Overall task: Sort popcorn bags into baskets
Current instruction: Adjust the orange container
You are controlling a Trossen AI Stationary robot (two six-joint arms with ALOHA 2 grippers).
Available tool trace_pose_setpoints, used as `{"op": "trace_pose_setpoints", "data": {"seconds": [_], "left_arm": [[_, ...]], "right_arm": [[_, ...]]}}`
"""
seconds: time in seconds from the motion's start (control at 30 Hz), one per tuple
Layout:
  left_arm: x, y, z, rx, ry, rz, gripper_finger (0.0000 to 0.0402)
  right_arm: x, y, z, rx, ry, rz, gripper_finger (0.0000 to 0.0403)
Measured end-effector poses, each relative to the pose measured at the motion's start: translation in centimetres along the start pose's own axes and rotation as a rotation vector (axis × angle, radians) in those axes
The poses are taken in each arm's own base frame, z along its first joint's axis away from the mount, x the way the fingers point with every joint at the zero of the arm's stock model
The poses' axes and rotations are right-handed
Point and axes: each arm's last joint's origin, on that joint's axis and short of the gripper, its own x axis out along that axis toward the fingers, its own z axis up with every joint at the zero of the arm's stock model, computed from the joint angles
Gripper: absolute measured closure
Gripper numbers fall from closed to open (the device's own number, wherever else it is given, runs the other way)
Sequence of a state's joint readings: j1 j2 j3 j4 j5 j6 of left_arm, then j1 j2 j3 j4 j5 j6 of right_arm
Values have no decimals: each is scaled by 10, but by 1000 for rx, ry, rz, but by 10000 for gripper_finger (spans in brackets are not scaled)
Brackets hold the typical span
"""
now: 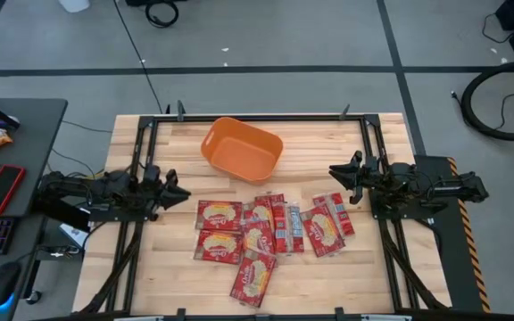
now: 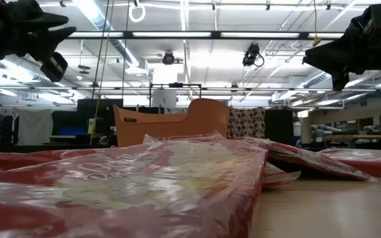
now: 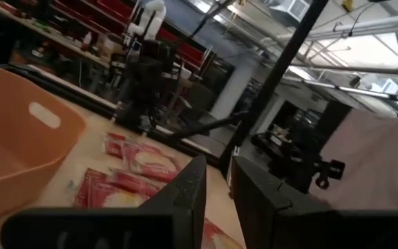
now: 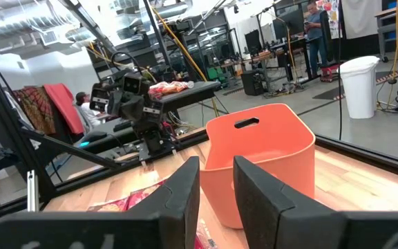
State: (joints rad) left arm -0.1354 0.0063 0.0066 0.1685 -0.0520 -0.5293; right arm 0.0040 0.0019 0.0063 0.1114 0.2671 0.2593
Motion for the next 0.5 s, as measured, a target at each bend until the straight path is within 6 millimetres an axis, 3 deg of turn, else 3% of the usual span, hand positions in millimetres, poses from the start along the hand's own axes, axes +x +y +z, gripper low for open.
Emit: {"op": "trace_pose_setpoints", "data": {"seconds": [0.23,0.5], "left_arm": [[0,0,3,-3,-43,29,328],[0,3,5,-1,-104,117,328]], "right_arm": [[0,0,1,-6,-9,-15,309],[-1,1,17,30,-186,-53,309]]}}
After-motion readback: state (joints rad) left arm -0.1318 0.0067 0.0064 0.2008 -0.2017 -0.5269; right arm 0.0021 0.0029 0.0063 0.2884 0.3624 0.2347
